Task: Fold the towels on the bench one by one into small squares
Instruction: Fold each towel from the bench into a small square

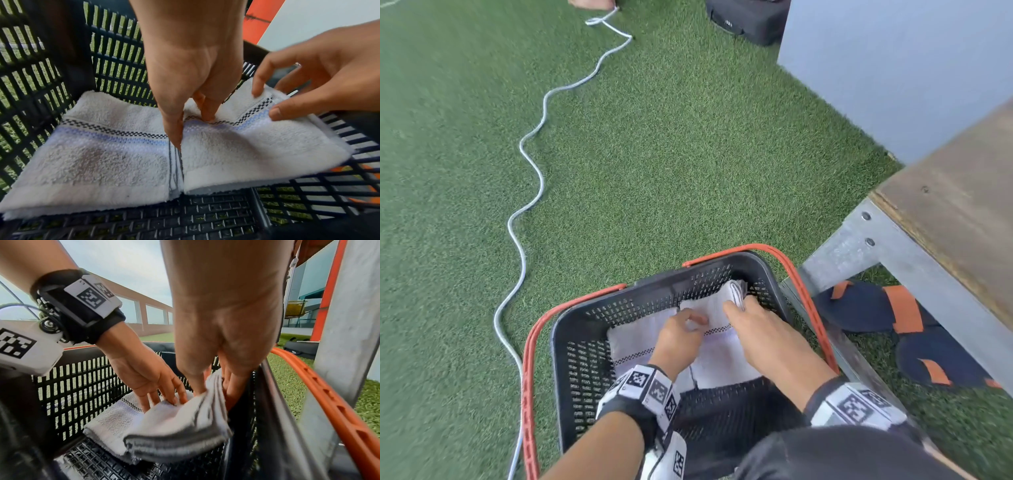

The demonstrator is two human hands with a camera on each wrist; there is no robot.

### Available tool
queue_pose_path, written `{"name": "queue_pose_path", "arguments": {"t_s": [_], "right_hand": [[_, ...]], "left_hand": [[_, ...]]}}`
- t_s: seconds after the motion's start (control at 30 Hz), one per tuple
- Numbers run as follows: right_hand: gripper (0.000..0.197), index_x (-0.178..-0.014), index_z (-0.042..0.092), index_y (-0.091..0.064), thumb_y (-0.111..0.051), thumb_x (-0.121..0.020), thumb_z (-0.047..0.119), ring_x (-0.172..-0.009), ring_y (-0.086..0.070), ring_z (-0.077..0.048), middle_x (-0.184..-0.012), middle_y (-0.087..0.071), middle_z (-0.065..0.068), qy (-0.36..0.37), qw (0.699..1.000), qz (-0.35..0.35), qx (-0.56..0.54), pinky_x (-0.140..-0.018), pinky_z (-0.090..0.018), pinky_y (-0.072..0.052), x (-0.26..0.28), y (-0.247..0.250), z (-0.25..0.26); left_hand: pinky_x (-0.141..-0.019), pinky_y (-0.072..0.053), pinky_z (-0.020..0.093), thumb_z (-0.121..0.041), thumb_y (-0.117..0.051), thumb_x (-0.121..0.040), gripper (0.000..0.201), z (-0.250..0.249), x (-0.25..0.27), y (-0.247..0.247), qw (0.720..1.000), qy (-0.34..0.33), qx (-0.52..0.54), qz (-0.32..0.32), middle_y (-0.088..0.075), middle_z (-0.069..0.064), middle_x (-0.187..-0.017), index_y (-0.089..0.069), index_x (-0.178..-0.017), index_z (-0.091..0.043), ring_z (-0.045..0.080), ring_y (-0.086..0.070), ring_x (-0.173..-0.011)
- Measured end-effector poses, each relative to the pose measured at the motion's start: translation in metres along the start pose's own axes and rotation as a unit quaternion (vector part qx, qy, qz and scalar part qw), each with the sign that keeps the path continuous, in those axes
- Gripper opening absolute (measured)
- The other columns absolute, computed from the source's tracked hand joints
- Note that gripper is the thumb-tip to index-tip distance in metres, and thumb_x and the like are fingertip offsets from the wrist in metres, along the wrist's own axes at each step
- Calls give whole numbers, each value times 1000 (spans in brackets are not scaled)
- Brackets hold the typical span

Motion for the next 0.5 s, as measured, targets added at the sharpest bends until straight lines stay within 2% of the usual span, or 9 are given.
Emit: {"name": "queue_pose_path", "arguments": {"t_s": [0.07, 0.2, 0.23, 0.33, 0.5], "right_hand": [[46, -126, 10, -41, -49, -88, -15, -102, -59, -33, -120, -42, -14, -17, 999, 36, -12, -65, -37, -37, -5, -9, -3], [54, -135, 5, -44, -53, -86, -16, -120, -54, -36, -133, -40, -17, -44, 995, 88, -24, -89, -43, -48, -11, -29, -8], [54, -137, 3, -44, -53, -87, -16, -123, -53, -35, -134, -42, -17, -44, 994, 98, -24, -93, -44, -48, -12, -36, -8], [56, -141, 1, -45, -52, -87, -14, -129, -49, -33, -137, -45, -17, -45, 991, 123, -19, -104, -42, -46, -9, -53, -10], [59, -145, 1, -41, -54, -88, -10, -134, -45, -31, -148, -37, -16, -54, 988, 137, -40, -110, -40, -41, -4, -56, -12]], "left_hand": [[-39, -34, 16, -2, -47, -97, 29, 6, -5, -2, 1000, 16, 7, 2, -61, -4, -92, -65, -117, -15, 8, -43, -45], [-37, -32, 15, -2, -47, -98, 38, 17, -10, -8, 999, 39, 5, 8, -61, -2, -84, -59, -132, -14, 8, -42, -43], [-37, -31, 15, -2, -48, -98, 39, 19, -10, -9, 999, 40, 3, 8, -64, 1, -88, -59, -133, -14, 6, -42, -41], [-37, -32, 12, -3, -48, -99, 39, 20, -11, -7, 999, 35, -3, -3, -68, 15, -117, -58, -135, -13, 1, -43, -39], [-36, -33, 13, -7, -49, -97, 39, 23, -14, -4, 999, 32, -24, -25, -63, 16, -121, -57, -135, -16, 7, -45, -41]]}}
Point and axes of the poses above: each hand's wrist, its own x-axis away from the middle knuckle, its own y-axis out of the back of the hand, z = x × y, the point moved 9 cm from there along -x, towards the middle knuckle
